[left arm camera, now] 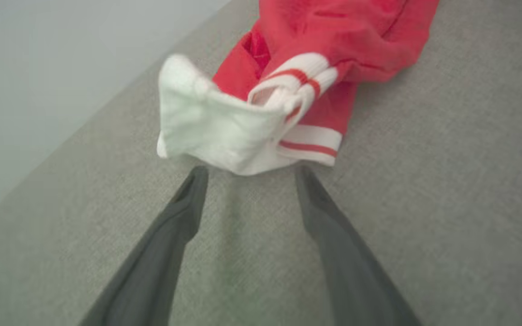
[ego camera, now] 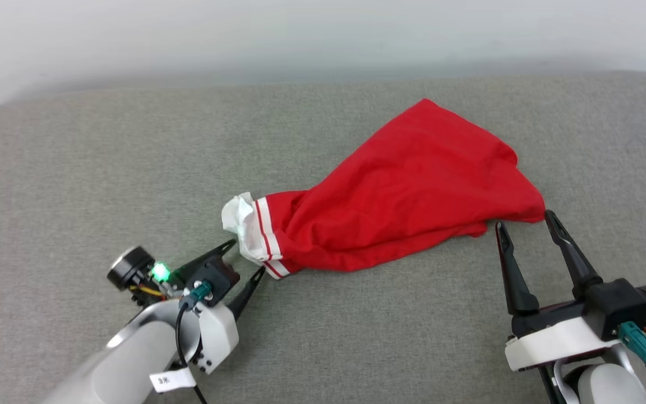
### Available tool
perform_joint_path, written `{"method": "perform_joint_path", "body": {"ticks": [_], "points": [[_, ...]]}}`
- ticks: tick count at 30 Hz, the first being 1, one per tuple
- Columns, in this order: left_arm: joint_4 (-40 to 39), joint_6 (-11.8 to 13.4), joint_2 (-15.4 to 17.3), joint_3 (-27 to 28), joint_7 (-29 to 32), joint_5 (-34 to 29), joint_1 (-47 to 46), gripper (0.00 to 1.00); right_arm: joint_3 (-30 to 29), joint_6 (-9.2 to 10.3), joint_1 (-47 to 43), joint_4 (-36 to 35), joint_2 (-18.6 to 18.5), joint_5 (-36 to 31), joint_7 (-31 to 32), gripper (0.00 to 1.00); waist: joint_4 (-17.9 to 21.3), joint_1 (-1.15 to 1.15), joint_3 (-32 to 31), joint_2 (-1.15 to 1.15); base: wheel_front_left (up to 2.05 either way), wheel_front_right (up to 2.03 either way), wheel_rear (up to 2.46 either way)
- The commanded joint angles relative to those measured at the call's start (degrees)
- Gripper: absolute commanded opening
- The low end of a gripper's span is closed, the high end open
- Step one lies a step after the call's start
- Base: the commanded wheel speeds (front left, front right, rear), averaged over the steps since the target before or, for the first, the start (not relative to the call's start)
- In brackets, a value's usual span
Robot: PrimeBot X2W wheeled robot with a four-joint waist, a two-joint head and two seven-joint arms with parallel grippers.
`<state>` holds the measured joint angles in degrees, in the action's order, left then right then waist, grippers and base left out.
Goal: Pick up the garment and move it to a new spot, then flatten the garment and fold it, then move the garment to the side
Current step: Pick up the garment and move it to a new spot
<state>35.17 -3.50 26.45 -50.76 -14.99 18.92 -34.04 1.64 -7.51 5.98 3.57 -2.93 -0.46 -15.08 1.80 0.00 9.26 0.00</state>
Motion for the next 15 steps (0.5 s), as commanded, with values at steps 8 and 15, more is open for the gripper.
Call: {"method": "perform_joint_path", "body": {"ticks": [8, 15], "points": [[1.6, 3.1, -1.3, 3.3, -0.3, 2.9, 3.9, 1.00, -2.3, 0.04, -1.8, 0.8, 0.1, -1.2, -0.1, 1.00, -3.4, 0.00, -5.1, 0.00, 0.00, 0.00, 0.00], [-13.6, 8.8, -2.0, 15.9, -0.2, 6.5, 11.5, 1.00, -5.0, 0.04, -4.0, -0.1, 0.1, -2.5, -0.1, 1.00, -4.9, 0.00, -8.2, 0.00, 0.00, 0.00, 0.00]]}}
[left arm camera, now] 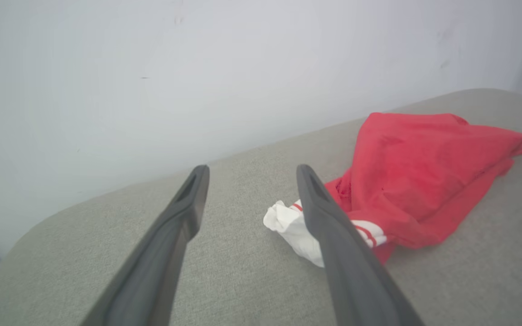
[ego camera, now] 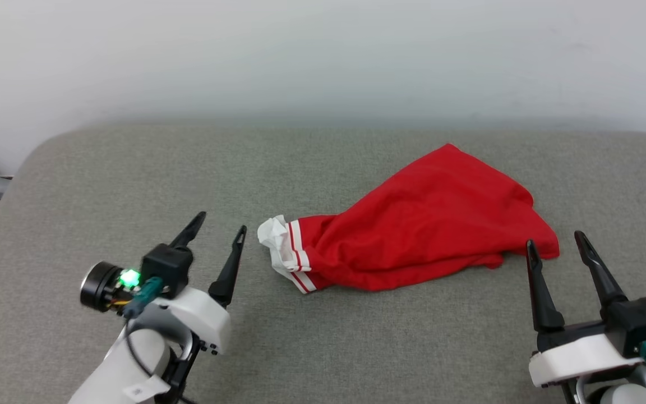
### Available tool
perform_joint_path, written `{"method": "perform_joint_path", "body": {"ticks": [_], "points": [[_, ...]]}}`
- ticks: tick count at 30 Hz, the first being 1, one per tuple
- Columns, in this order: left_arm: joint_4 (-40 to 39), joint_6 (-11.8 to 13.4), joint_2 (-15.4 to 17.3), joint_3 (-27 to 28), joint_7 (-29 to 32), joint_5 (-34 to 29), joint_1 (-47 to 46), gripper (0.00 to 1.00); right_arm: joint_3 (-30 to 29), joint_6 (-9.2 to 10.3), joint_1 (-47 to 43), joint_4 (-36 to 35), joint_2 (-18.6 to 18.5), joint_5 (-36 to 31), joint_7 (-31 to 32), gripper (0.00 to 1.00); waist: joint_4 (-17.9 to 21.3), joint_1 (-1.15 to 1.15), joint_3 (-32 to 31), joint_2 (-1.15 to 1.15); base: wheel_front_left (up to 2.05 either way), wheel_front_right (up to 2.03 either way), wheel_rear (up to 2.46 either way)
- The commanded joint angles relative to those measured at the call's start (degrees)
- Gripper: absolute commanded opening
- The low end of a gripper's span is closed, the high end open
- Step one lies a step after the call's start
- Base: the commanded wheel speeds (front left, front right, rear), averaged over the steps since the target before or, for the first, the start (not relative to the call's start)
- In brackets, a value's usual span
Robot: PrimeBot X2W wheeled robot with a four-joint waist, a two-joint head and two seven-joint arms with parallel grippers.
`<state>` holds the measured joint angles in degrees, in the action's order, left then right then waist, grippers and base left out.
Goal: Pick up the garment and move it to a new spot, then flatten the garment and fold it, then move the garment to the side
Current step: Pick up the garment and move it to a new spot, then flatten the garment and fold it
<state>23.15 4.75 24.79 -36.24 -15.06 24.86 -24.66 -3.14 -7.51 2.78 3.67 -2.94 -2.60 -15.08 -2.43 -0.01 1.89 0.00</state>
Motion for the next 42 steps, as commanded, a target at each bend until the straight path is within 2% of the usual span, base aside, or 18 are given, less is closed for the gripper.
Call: {"method": "perform_joint_path", "body": {"ticks": [1, 7, 11, 16, 21, 23, 27, 29, 31, 32, 34, 37, 39, 40, 42], "points": [[-4.2, 1.1, -0.8, 3.7, -0.2, 1.0, 3.8, 1.00, -0.5, 0.04, -1.1, -0.4, 0.1, -0.4, -0.1, 1.00, -0.8, 0.01, -1.2, 0.00, 0.00, 0.00, 0.00], [-17.1, 1.8, -5.7, 14.6, -0.2, 0.9, 14.7, 1.00, -1.2, 0.04, -3.1, -1.2, 0.1, -0.6, -0.1, 1.00, -1.4, 0.01, -2.1, 0.00, 0.00, 0.00, 0.00], [-21.7, 0.0, -10.1, 19.0, -0.2, -0.8, 21.1, 1.00, -1.2, 0.04, -3.8, -1.2, 0.1, -0.2, -0.1, 1.00, -1.5, 0.01, -2.2, 0.00, 0.00, 0.00, 0.00], [-21.9, -3.0, -12.7, 20.6, -0.2, -5.9, 25.4, 1.00, -0.8, 0.04, -4.3, -0.8, 0.1, -0.2, -0.1, 1.00, -1.7, 0.01, -2.0, 0.00, 0.00, 0.00, 0.00], [-20.8, -5.2, -13.6, 20.7, -0.2, -10.8, 24.6, 1.00, -1.4, 0.04, -4.1, 2.5, 0.1, 0.6, -0.1, 1.00, -2.3, 0.01, -0.9, 0.00, 0.00, 0.00, 0.00], [-20.5, -5.8, -14.3, 21.1, -0.2, -12.0, 23.9, 1.00, -1.4, 0.05, -2.2, 4.0, -0.8, 1.4, 2.0, 1.00, -2.6, 0.01, -0.2, 0.00, 0.00, 0.00, 0.00], [-20.4, -6.8, -15.3, 22.0, -0.2, -13.9, 22.9, 1.00, -0.7, 0.05, 1.8, 5.9, -5.2, 5.9, 12.6, 1.00, -3.2, 0.01, 1.7, 0.00, 0.00, 0.00, 0.00], [-20.3, -7.3, -15.8, 22.5, -0.2, -14.5, 22.6, 1.00, 0.0, 0.04, 4.1, 6.8, -6.7, 11.3, 21.3, 1.00, -3.6, 0.01, 2.7, 0.00, 0.00, 0.00, 0.00], [-20.3, -7.8, -16.0, 22.9, -0.2, -15.1, 22.0, 1.00, 0.1, 0.06, 7.5, 6.4, -10.4, 15.7, 30.2, 1.00, -4.1, 0.01, 3.9, 0.00, 0.00, 0.00, 0.00], [-20.3, -7.8, -16.0, 22.9, -0.2, -15.1, 22.0, 1.00, 0.1, 0.06, 7.5, 6.4, -10.4, 15.7, 30.2, 1.00, -4.1, 0.01, 3.9, 0.00, 0.00, 0.00, 0.00], [-20.4, -8.2, -16.5, 23.2, -0.2, -15.7, 21.3, 1.00, 0.1, 0.06, 10.3, 6.4, -13.4, 19.1, 39.0, 1.00, -4.7, 0.01, 5.2, 0.00, 0.00, 0.00, 0.00], [-20.5, -8.9, -17.2, 23.4, -0.2, -16.3, 20.6, 1.00, -0.9, 0.04, 15.0, 7.1, -15.9, 23.9, 51.3, 1.00, -5.7, 0.01, 7.1, 0.00, 0.00, 0.00, 0.00], [-20.6, -9.3, -17.6, 23.6, -0.2, -16.7, 19.9, 1.00, -2.0, 0.05, 18.1, 7.6, -18.2, 25.0, 58.1, 1.00, -6.6, 0.01, 8.4, 0.00, 0.00, 0.00, 0.00], [-20.7, -9.7, -18.1, 23.7, -0.2, -17.1, 19.1, 1.00, -3.8, 0.04, 20.9, 9.0, -18.6, 25.6, 63.7, 1.00, -7.6, 0.01, 9.7, 0.00, 0.00, 0.00, 0.00], [-20.7, -9.8, -18.3, 23.8, -0.2, -17.3, 18.9, 1.00, -4.6, 0.04, 22.1, 9.7, -18.9, 25.3, 66.0, 1.00, -8.2, 0.01, 10.3, 0.00, 0.00, 0.00, 0.00]]}}
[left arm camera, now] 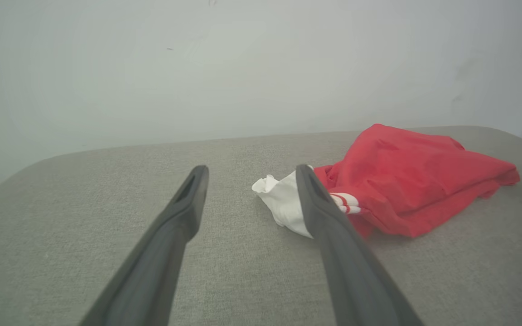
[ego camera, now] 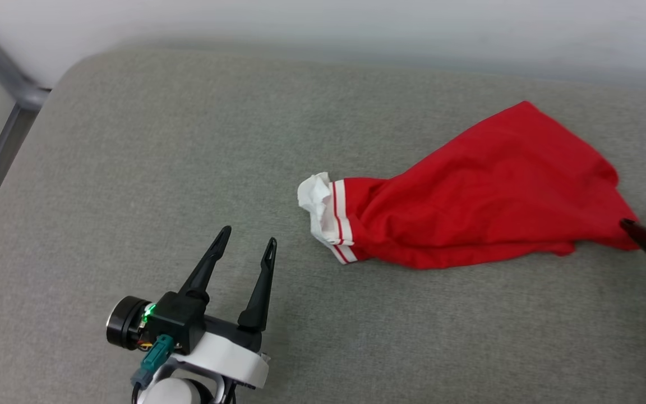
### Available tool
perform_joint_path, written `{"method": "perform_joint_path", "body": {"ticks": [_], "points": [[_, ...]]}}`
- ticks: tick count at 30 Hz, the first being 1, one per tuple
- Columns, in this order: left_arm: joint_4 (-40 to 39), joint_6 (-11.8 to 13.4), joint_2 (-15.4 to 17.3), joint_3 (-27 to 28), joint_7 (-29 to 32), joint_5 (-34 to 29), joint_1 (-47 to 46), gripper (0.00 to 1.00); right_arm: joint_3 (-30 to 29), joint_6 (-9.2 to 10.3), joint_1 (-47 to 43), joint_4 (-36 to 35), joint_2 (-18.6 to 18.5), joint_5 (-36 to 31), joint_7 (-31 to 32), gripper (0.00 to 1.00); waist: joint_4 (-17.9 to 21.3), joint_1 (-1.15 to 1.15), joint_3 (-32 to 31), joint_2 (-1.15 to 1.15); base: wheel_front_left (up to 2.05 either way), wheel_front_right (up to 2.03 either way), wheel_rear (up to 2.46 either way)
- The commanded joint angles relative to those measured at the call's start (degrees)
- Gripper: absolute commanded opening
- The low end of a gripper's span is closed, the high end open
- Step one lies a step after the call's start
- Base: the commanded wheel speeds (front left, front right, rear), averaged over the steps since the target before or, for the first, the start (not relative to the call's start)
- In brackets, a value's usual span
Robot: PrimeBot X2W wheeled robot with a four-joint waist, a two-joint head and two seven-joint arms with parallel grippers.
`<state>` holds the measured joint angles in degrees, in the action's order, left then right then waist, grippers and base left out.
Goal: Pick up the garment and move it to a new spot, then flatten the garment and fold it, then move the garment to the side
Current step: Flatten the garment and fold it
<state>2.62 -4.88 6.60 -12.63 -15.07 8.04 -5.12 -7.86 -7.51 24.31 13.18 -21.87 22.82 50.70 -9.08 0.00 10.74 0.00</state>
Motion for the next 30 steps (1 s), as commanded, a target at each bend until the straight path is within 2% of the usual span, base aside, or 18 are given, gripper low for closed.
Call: {"method": "perform_joint_path", "body": {"ticks": [1, 6, 13, 19, 20, 21, 26, 30], "points": [[-0.2, -0.3, -0.3, 0.2, -0.2, -0.5, -0.9, 1.00, -0.5, 0.04, 1.5, 0.9, -0.3, -0.7, 2.0, 1.00, -2.1, 0.00, 2.1, 0.00, 0.00, 0.00, 0.00], [-0.6, -1.0, -1.2, 0.3, -0.2, -1.2, -2.5, 1.00, -3.4, 0.04, 5.8, 5.6, -1.5, -4.2, 6.7, 1.00, -4.7, 0.00, 4.7, 0.00, 0.00, 0.00, 0.00], [-1.2, -1.5, -1.9, 0.7, -0.2, -1.8, -3.1, 1.00, -4.5, 0.04, 7.6, 12.1, -1.8, -8.3, 5.5, 1.00, -6.6, 0.00, 6.1, 0.00, 0.00, 0.00, 0.00], [-1.3, -1.8, -2.3, 1.4, -0.2, -2.3, -3.1, 1.00, -3.2, 0.04, 5.6, 16.8, -1.5, -8.3, 3.6, 1.00, -6.7, 0.00, 6.4, 0.00, 0.00, 0.00, 0.00], [-1.2, -1.8, -2.3, 1.5, -0.2, -2.3, -3.1, 1.00, -2.7, 0.04, 5.0, 17.4, -1.4, -8.1, 3.5, 0.41, -6.7, 0.00, 6.3, 0.00, 0.00, 0.00, 0.00], [-1.1, -1.9, -2.3, 1.6, -0.2, -2.4, -3.0, 1.00, -2.3, 0.04, 4.7, 18.0, -1.5, -7.7, 3.2, 0.00, -6.6, 0.00, 6.1, 0.00, 0.00, 0.00, 0.00], [-0.4, -2.1, -2.4, 2.5, -0.2, -2.6, -2.1, 1.00, -0.7, 0.07, 4.2, 18.1, -2.9, -5.4, 0.2, 0.00, -5.4, 0.00, 3.8, 0.00, 0.00, 0.00, 0.00], [0.1, -2.1, -2.3, 3.3, -0.2, -2.5, -0.9, 1.00, 1.9, 0.06, 3.1, 14.8, -4.5, -2.3, 0.1, 0.00, -3.8, 0.00, 0.5, 0.00, 0.00, 0.00, 0.00]]}}
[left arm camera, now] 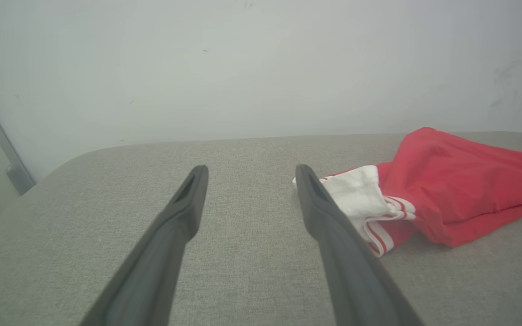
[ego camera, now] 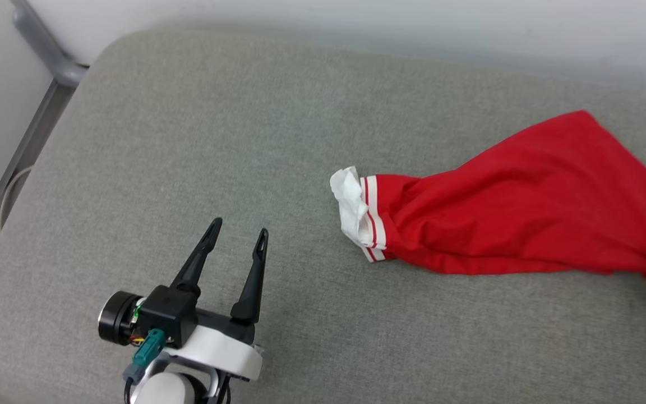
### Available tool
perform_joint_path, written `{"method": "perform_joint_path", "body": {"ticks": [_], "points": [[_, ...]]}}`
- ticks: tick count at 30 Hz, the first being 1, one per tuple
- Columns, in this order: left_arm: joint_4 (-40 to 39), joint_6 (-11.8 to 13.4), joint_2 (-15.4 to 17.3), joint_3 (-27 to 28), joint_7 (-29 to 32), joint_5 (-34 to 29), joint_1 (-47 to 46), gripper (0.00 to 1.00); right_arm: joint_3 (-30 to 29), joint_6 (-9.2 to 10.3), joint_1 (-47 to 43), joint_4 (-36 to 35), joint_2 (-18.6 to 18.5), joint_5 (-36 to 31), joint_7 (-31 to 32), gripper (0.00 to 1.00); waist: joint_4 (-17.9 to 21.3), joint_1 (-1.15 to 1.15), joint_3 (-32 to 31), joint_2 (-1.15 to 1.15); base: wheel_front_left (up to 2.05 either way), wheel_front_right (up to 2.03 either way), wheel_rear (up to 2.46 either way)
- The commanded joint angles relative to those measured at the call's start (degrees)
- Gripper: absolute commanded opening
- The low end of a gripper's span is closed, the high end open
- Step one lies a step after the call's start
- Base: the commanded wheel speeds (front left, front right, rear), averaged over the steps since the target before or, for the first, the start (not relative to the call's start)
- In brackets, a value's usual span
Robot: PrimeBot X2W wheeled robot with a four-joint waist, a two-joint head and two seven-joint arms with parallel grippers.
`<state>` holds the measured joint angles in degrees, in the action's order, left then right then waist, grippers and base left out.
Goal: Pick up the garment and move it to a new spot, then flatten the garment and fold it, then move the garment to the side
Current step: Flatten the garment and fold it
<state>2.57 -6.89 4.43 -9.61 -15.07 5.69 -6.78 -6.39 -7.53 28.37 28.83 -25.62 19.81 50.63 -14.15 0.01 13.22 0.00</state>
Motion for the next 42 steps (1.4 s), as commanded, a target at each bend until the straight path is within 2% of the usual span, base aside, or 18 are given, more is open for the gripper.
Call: {"method": "perform_joint_path", "body": {"ticks": [1, 5, 9, 13, 17, 21, 27, 28, 29, 34, 42], "points": [[0.3, -0.1, -0.2, 0.4, -0.2, -0.1, 1.1, 1.00, 1.2, 0.08, -1.6, -2.1, -1.2, 1.6, 0.5, 0.00, 1.8, -0.01, -3.0, 0.00, 0.00, 0.00, 0.00], [0.7, -0.2, -0.3, 1.4, -0.2, 0.0, 3.0, 1.00, 3.6, 0.07, -6.4, -9.3, -2.2, 7.4, 4.3, 0.00, 4.0, -0.01, -6.8, 0.00, 0.00, 0.00, 0.00], [0.9, -0.1, -0.5, 2.2, -0.2, 0.2, 4.5, 1.00, 4.2, 0.07, -13.9, -19.5, -2.9, 13.4, 11.3, 0.00, 6.0, -0.01, -9.3, 0.00, 0.00, 0.00, 0.00], [0.9, -0.1, -0.8, 2.7, -0.2, 0.3, 5.6, 1.00, 2.5, 0.07, -22.8, -29.2, -1.6, 16.8, 18.0, 0.00, 7.3, -0.01, -10.3, 0.00, 0.00, 0.00, 0.00], [1.1, -0.1, -1.0, 2.9, -0.2, 0.3, 5.6, 1.00, 1.8, 0.06, -31.2, -35.5, 0.8, 18.3, 23.1, 0.00, 7.8, -0.01, -10.7, 0.00, 0.00, 0.00, 0.00], [1.3, -0.2, -1.1, 2.6, -0.2, 0.2, 5.5, 1.00, 2.7, 0.06, -37.0, -37.8, 2.8, 17.3, 24.3, 0.00, 7.8, -0.01, -10.7, 0.00, 0.00, 0.00, 0.00], [1.7, -0.4, -1.2, 2.7, -0.2, 0.0, 4.7, 1.00, 5.8, 0.06, -38.9, -34.7, 3.5, 15.5, 20.7, 0.00, 7.5, -0.01, -10.4, 0.00, 0.00, 0.00, 0.00], [1.7, -0.4, -1.3, 2.7, -0.2, -0.1, 4.6, 1.00, 6.1, 0.06, -38.2, -34.4, 3.4, 15.2, 19.3, 0.22, 7.4, -0.01, -10.2, 0.00, 0.00, 0.00, 0.00], [1.7, -0.4, -1.3, 2.8, -0.2, -0.2, 4.5, 1.00, 6.2, 0.06, -37.5, -33.8, 3.3, 15.2, 18.4, 1.00, 7.4, -0.01, -10.2, 0.00, 0.00, 0.00, 0.00], [1.4, -0.5, -1.3, 2.8, -0.2, -0.3, 4.1, 1.00, 5.1, 0.06, -32.5, -36.0, 1.5, 18.1, 16.8, 1.00, 7.3, -0.01, -9.5, 0.00, 0.00, 0.00, 0.00], [0.6, -0.5, -1.4, 2.0, -0.2, 0.0, 2.6, 1.00, 0.4, 0.06, -19.3, -40.5, -1.0, 21.0, 21.0, 1.00, 5.7, -0.01, -5.4, 0.00, 0.00, 0.00, 0.00]]}}
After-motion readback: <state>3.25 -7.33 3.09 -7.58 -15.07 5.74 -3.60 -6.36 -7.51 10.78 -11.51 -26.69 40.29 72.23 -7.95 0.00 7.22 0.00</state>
